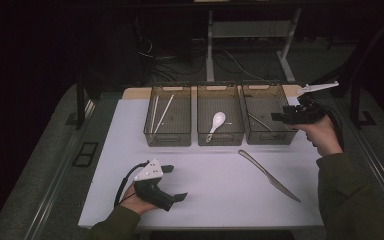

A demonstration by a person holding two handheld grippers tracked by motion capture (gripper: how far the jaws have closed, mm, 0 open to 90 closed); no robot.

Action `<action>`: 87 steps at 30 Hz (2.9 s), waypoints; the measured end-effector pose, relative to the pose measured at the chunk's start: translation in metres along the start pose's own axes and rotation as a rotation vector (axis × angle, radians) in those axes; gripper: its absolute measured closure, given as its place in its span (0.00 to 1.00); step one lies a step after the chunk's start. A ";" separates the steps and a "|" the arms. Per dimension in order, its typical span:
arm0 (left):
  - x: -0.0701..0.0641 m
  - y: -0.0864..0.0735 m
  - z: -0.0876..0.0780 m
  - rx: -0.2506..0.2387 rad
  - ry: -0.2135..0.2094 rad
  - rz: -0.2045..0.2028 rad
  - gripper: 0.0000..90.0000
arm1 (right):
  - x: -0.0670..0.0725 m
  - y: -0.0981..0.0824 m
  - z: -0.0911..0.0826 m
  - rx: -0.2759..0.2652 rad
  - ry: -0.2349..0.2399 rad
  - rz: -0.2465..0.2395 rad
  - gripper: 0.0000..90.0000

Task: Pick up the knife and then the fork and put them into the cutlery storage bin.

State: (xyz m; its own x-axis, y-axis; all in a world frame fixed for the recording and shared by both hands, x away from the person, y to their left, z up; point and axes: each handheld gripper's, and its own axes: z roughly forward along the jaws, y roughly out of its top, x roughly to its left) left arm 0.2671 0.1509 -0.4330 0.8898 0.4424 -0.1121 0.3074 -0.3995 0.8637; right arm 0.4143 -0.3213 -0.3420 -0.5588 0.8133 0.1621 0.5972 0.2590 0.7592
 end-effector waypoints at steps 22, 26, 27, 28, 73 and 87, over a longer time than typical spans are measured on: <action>0.000 0.000 0.000 -0.001 0.003 0.000 0.00 | 0.042 -0.046 -0.031 -0.033 0.080 -0.043 0.29; 0.000 0.000 0.000 -0.001 0.001 0.000 0.00 | 0.046 -0.058 -0.031 -0.020 0.098 -0.040 0.30; -0.001 0.000 0.000 -0.001 0.001 0.000 0.00 | 0.047 -0.060 -0.032 -0.015 0.099 -0.041 0.30; 0.000 0.000 0.000 -0.001 0.001 0.000 0.00 | 0.048 -0.062 -0.033 -0.015 0.103 -0.042 0.30; -0.002 0.001 0.000 0.008 0.006 0.015 0.00 | 0.085 -0.080 0.032 0.461 0.065 -0.147 0.70; -0.002 0.000 0.000 0.009 0.005 0.015 0.00 | 0.091 -0.075 0.057 0.574 0.015 -0.203 0.78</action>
State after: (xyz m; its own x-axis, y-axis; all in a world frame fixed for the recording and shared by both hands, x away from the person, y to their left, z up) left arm 0.2656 0.1500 -0.4324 0.8926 0.4403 -0.0971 0.2974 -0.4129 0.8609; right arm 0.3512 -0.2373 -0.4202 -0.6995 0.7120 0.0615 0.6905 0.6512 0.3150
